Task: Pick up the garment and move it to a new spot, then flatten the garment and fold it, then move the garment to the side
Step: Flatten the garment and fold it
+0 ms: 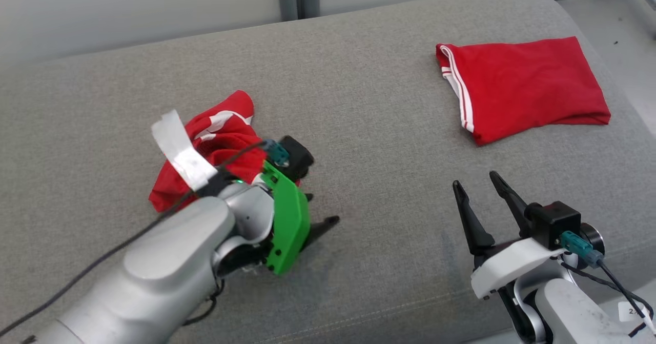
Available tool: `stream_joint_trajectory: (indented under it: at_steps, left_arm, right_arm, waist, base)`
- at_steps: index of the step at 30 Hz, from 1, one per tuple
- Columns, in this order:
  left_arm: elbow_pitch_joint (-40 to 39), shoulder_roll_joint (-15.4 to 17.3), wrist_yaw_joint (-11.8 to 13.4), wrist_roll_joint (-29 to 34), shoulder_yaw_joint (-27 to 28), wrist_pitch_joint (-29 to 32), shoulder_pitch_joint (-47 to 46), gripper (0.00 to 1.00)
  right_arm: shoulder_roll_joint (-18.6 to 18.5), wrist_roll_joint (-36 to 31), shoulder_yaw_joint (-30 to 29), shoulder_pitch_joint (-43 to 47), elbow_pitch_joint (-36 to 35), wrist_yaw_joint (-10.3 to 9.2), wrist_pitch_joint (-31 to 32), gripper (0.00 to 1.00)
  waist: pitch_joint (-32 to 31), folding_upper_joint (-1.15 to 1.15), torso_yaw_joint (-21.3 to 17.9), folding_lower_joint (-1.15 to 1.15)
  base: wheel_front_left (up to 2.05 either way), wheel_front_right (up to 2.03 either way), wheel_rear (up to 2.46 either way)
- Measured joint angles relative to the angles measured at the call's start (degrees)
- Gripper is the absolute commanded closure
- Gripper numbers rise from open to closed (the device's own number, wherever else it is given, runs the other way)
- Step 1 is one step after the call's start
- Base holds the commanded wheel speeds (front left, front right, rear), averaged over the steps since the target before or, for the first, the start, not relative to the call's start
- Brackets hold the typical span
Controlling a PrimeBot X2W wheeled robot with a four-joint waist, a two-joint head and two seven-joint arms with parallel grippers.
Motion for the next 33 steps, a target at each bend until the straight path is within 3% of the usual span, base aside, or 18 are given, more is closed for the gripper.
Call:
stream_joint_trajectory:
  at_steps: [5, 12, 17, 25, 33]
  left_arm:
    - [-0.89, 5.50, 0.99, -6.21, 4.01, 6.41, -4.10, 0.00]
    - [-2.03, 8.98, 1.02, -6.21, 4.42, 10.59, -9.32, 0.00]
    - [-3.22, 9.75, 1.02, -6.21, 2.79, 13.65, -10.80, 0.00]
    - [-3.60, 15.84, 1.03, -5.12, -1.00, 17.33, -12.99, 0.00]
    - [-3.79, 17.46, 1.03, -6.34, -1.08, 19.01, -13.86, 0.00]
  right_arm:
    - [1.88, 0.02, 0.47, -1.89, 0.26, 0.44, -0.01, 0.00]
    - [2.78, 0.10, 0.60, -2.01, 1.94, 0.67, -0.02, 0.00]
    - [3.41, 0.19, 0.53, -2.76, 2.52, 0.70, -0.07, 0.00]
    - [3.85, 0.16, 0.80, -4.35, 3.38, 1.64, -0.10, 0.00]
    - [4.33, 0.16, 0.81, -4.64, 4.70, 1.86, -0.54, 0.00]
  waist:
    - [1.56, 0.00, -3.12, 0.00]
    - [3.25, 0.00, -6.85, 0.00]
    - [4.38, 0.00, -9.21, 0.00]
    - [6.48, 0.00, -11.09, 0.00]
    - [7.63, 0.00, -11.80, 0.00]
  base:
    - [0.00, 0.00, 0.00]
    - [0.00, 0.00, 0.00]
    - [0.00, 0.00, 0.00]
    - [0.00, 0.00, 0.00]
    - [0.00, 0.00, 0.00]
